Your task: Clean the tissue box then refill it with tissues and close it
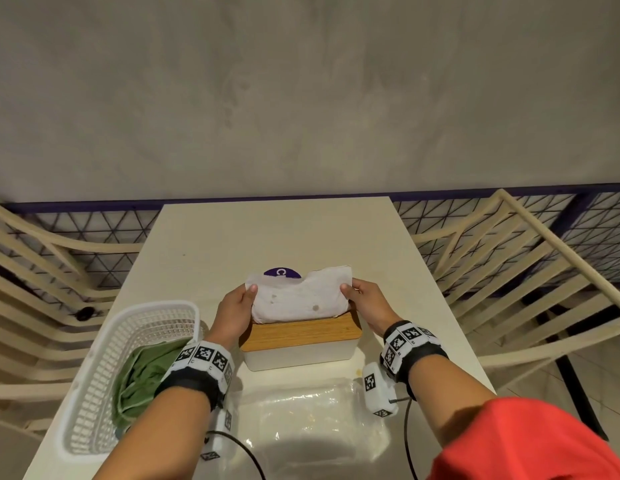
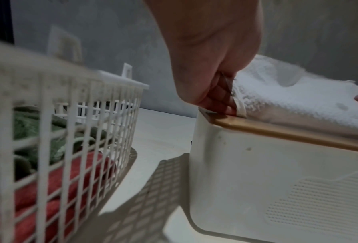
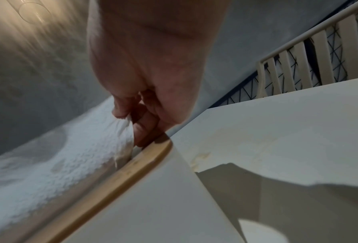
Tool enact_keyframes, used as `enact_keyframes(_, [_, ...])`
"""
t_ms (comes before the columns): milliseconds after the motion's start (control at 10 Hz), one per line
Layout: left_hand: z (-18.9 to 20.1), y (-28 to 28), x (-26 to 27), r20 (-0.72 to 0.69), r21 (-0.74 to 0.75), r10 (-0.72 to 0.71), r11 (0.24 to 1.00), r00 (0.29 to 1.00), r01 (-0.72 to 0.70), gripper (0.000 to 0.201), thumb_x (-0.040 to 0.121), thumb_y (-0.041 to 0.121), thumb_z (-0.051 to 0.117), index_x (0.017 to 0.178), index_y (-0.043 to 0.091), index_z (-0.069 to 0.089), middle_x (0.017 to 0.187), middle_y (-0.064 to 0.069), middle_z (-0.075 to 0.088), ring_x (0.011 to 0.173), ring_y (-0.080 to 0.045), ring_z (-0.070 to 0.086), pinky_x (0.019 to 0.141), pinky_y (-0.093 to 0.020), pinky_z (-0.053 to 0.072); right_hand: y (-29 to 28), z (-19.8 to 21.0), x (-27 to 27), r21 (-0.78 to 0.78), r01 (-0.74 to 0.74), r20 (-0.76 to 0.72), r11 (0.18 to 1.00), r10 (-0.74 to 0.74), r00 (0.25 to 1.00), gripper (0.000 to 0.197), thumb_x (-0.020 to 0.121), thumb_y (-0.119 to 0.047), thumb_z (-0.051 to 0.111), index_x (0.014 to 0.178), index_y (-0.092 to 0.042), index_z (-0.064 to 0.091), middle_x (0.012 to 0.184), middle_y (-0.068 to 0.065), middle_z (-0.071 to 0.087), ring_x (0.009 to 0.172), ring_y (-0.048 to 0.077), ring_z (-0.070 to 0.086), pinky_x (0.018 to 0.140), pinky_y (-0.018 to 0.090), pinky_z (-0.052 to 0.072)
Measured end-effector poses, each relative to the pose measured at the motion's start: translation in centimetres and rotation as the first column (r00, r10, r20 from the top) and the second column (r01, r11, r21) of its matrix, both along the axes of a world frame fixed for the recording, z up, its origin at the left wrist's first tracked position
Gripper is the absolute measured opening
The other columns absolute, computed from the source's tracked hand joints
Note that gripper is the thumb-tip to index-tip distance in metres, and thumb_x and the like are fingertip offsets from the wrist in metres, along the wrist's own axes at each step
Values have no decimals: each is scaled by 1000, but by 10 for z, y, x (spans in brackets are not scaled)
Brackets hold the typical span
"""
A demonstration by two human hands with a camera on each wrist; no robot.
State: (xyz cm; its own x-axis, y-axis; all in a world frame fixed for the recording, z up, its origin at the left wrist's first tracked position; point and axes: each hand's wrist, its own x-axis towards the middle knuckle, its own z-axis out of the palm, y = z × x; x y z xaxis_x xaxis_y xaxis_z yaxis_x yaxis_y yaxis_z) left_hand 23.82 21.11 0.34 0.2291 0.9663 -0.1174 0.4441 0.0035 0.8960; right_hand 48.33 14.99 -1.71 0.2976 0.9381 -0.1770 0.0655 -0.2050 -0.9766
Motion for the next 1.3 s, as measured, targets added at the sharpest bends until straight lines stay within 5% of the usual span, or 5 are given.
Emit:
enact_keyframes(200, [-1,5,1,-52,-11,45,999,998,-46,31,98,33,38,98,9,59,98,-8,62,94,-26,56,84,-37,43,3,7,2,1,50,134,999,-49,990,26,95,-18,53,82,3,62,80,12,66,76,22,58,74,39,49])
enact_keyframes(300, [0,5,-7,-67,22,90,996,994,-89,37,95,38,42,85,7,58,87,-10,62,88,-29,56,72,-35,41,0,10,5,32,81,133,996,-85,988,19,94,-21,55,77,-15,63,79,-2,63,80,18,57,76,33,46])
enact_keyframes(500, [-3,-8,-15,-254,-244,43,964,966,-107,68,86,55,49,134,8,40,133,-17,52,118,-34,52,96,-42,45,-16,10,11,-344,-49,170,938,113,979,63,82,-31,71,133,-15,38,123,9,49,110,27,53,65,30,48])
enact_keyframes(1100, [-13,-28,3,-213,-242,-67,970,975,14,75,76,19,75,139,11,35,124,-15,60,108,-30,59,89,-36,50,-36,9,21,-399,-25,244,917,132,961,35,84,-9,68,117,-4,60,96,10,65,83,26,64,65,33,57])
enact_keyframes(1300, [-7,-34,4,-261,-224,-33,974,965,-28,83,79,28,72,144,6,26,136,-18,51,122,-33,51,97,-37,44,-39,16,23,-461,-16,438,887,243,865,65,86,-27,68,139,-4,37,125,16,56,111,30,56,87,37,49])
